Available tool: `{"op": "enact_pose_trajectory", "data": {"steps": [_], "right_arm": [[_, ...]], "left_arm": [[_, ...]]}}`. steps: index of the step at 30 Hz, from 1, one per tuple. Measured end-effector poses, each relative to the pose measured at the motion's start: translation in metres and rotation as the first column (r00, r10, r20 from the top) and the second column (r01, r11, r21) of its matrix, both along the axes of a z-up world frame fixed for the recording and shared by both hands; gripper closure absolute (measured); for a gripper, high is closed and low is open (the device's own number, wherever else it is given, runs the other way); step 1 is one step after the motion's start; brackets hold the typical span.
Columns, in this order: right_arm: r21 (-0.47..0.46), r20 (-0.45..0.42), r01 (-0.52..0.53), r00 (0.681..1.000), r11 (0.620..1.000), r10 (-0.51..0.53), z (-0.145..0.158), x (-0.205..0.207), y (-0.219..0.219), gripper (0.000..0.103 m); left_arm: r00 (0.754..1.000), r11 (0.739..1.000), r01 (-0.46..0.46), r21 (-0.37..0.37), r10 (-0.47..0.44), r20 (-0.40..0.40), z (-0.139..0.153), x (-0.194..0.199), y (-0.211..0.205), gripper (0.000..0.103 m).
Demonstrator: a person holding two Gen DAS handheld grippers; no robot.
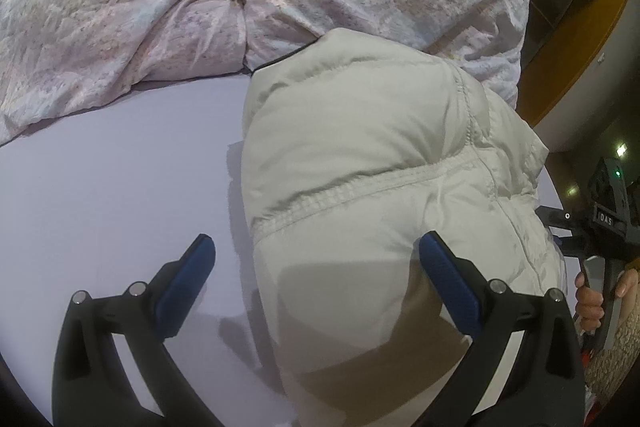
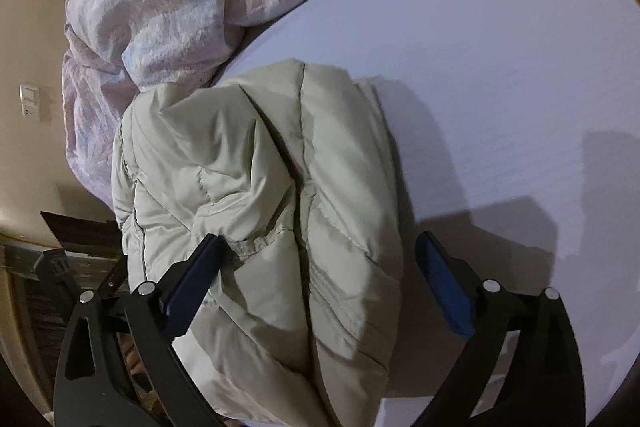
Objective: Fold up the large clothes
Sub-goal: 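Move the open right gripper along the side of the folded jacket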
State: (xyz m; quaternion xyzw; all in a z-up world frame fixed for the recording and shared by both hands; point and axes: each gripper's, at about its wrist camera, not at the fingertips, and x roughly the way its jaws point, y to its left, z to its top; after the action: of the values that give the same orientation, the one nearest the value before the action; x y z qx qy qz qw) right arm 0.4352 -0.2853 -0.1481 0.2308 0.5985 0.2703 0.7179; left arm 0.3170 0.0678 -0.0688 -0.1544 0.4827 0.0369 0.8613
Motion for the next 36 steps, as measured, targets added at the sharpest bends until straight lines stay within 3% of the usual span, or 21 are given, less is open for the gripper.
{"op": "enact_pose_trajectory", "data": {"steps": [9,15,24,29,36], "right_arm": [[0.039,-0.097,-0.017,0.995,0.999,0.021,-0.016,0.005,0.007,0.001],[0.09,-0.147,-0.056,0.987,0.994,0.069,-0.024,0.009,0.021,0.001],[0.162,-0.19,-0.168,0.962,0.972,0.197,-0.028,0.013,0.049,0.001],[0.212,-0.192,-0.215,0.948,0.953,0.256,-0.031,0.011,0.056,0.001],[0.237,-0.185,-0.204,0.95,0.95,0.25,-0.032,0.01,0.056,0.001]], "left_arm": [[1.0,1.0,0.003,-0.018,-0.003,-0.003,-0.003,0.002,-0.002,0.002],[1.0,0.995,-0.011,-0.099,0.01,-0.012,-0.012,0.004,0.006,0.002],[1.0,0.95,-0.022,-0.313,0.016,-0.024,-0.032,-0.002,0.032,0.002],[0.999,0.934,-0.045,-0.353,0.04,-0.023,-0.041,-0.001,0.029,0.002],[0.997,0.916,-0.079,-0.393,0.08,-0.012,-0.048,-0.001,0.03,0.002]]}}
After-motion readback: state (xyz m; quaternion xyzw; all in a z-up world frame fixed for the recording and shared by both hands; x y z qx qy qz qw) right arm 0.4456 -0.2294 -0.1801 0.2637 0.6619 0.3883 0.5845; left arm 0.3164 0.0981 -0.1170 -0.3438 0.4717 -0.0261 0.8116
